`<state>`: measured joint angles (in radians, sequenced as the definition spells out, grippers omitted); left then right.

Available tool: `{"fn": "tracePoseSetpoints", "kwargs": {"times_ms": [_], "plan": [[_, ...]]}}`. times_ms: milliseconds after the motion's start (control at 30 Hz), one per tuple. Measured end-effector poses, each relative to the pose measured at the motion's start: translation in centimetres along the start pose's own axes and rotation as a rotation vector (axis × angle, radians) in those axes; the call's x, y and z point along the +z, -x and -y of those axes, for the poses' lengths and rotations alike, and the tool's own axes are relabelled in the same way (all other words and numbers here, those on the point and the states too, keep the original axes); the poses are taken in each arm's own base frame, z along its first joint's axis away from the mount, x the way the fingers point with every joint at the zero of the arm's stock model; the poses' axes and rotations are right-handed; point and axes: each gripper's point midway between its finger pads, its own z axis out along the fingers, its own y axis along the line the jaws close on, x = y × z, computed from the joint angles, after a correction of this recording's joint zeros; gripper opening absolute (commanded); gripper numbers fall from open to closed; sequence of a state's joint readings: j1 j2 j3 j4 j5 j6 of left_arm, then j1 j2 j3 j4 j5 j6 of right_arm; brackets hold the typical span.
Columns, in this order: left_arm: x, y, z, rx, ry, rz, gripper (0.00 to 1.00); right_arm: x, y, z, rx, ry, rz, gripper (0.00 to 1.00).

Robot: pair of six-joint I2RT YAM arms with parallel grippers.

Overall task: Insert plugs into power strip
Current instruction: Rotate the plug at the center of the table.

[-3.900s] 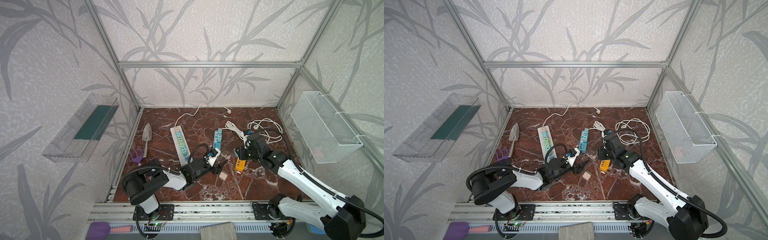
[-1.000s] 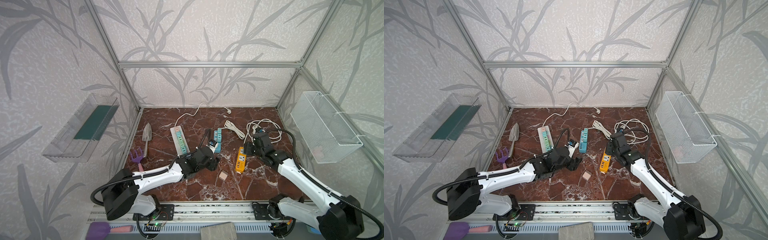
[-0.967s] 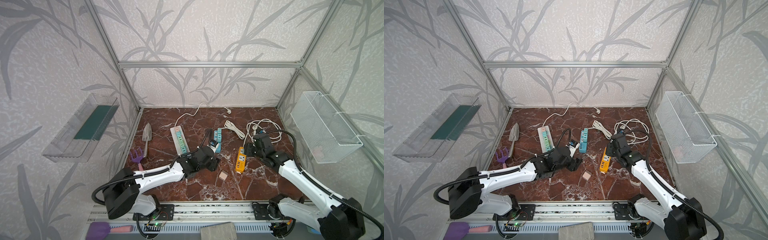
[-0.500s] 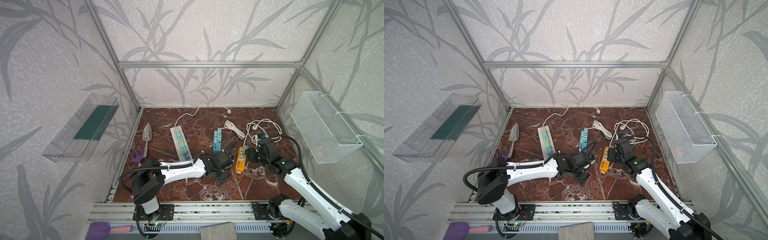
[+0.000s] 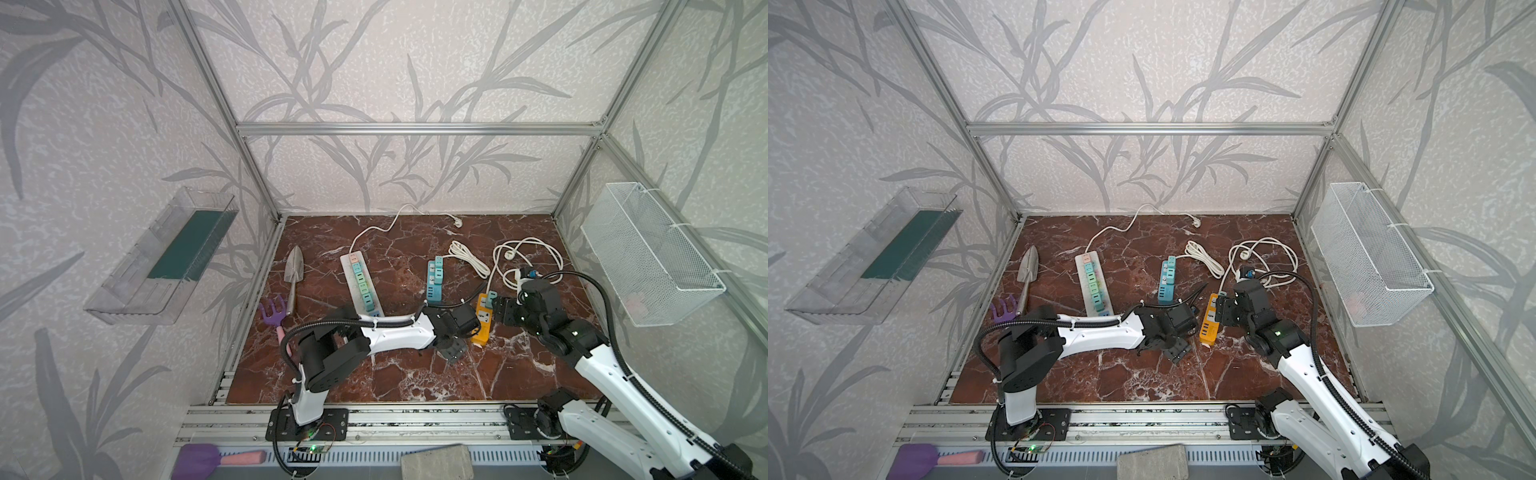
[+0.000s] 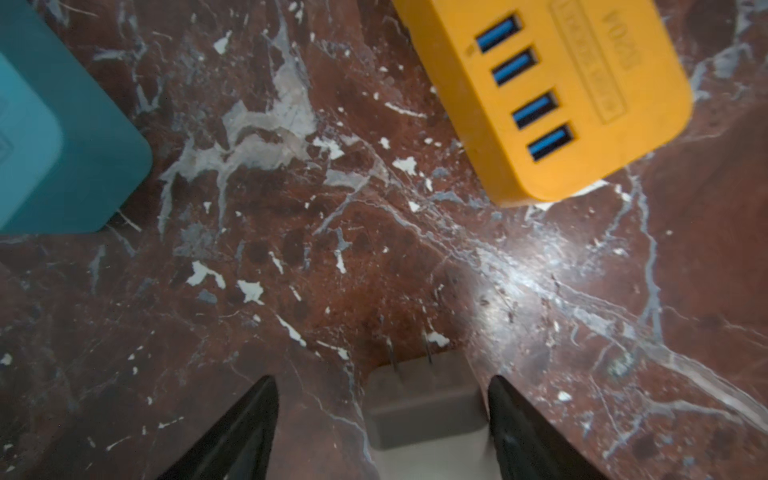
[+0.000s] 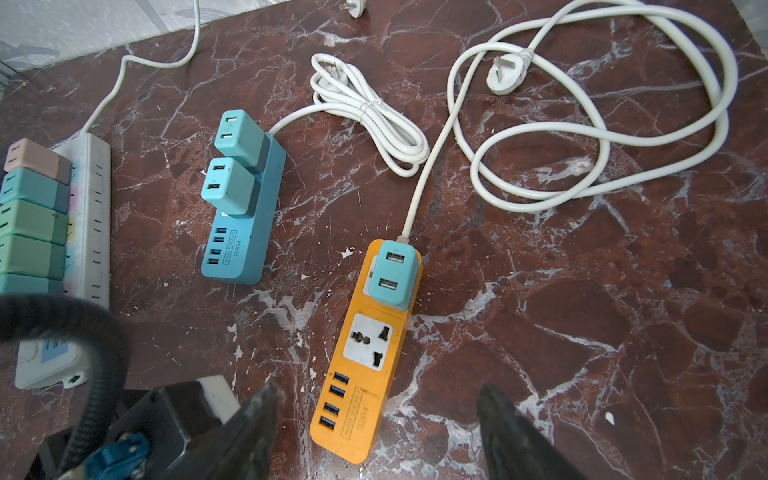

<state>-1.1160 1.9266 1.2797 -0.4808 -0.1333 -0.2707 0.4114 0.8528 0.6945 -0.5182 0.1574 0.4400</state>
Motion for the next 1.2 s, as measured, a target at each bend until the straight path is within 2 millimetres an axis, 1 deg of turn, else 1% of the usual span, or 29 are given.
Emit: {"fn": "tracePoseSetpoints", "kwargs": {"times_ms": [100,200,267,333,400,500,567,667,800,900,967,1067,1133,1200], "plan": [[0.3,0.3,-1.0,-0.029,0.05,0.015,0.72,-0.2,-0.2,0.1,-0.002,-0.001,-0.002,0.75],[0.6,0.4,-2.5,-0.078,0.095,0.041,0.7,-0.4,-0.2,0.1,-0.003,0.001,0.001,0.75],[1.0,-0.1,-3.9,-0.122,0.126,0.044,0.68,-0.4,-0.2,0.1,-0.004,0.002,0.001,0.76],[1.2,-0.9,-5.7,-0.18,0.157,0.046,0.64,-0.4,-0.2,0.1,-0.003,0.002,0.001,0.76],[1.1,-1.2,-7.3,-0.241,0.181,0.061,0.62,-0.5,-0.2,0.1,-0.003,0.003,0.001,0.76],[0.6,-2.3,-9.5,-0.321,0.209,0.081,0.62,-0.6,-0.2,0.1,-0.003,0.009,0.004,0.76],[0.0,-3.1,-10.4,-0.357,0.217,0.089,0.66,-0.8,-0.2,0.0,-0.003,0.013,0.006,0.76],[-1.1,-3.1,-10.5,-0.382,0.202,0.114,0.71,-1.0,-0.2,-0.1,-0.002,0.023,0.007,0.76],[-3.1,-2.0,-10.2,-0.403,0.154,0.165,0.72,-1.0,-0.2,-0.3,-0.002,0.033,0.004,0.77],[-4.2,-1.8,-9.8,-0.403,0.119,0.179,0.71,-1.0,-0.3,-0.3,-0.002,0.039,0.001,0.77],[-4.4,-2.3,-9.5,-0.396,0.096,0.171,0.69,-0.9,-0.4,-0.3,-0.002,0.04,-0.001,0.77],[-4.3,-3.9,-8.6,-0.379,0.044,0.135,0.68,-0.9,-0.7,-0.3,-0.002,0.044,-0.005,0.77],[-4.5,-5.1,-7.7,-0.365,-0.009,0.104,0.67,-0.8,-0.9,-0.3,-0.002,0.047,-0.01,0.77],[-5.0,-5.8,-6.8,-0.354,-0.062,0.085,0.65,-0.7,-1.1,-0.3,-0.003,0.046,-0.015,0.77]]}}
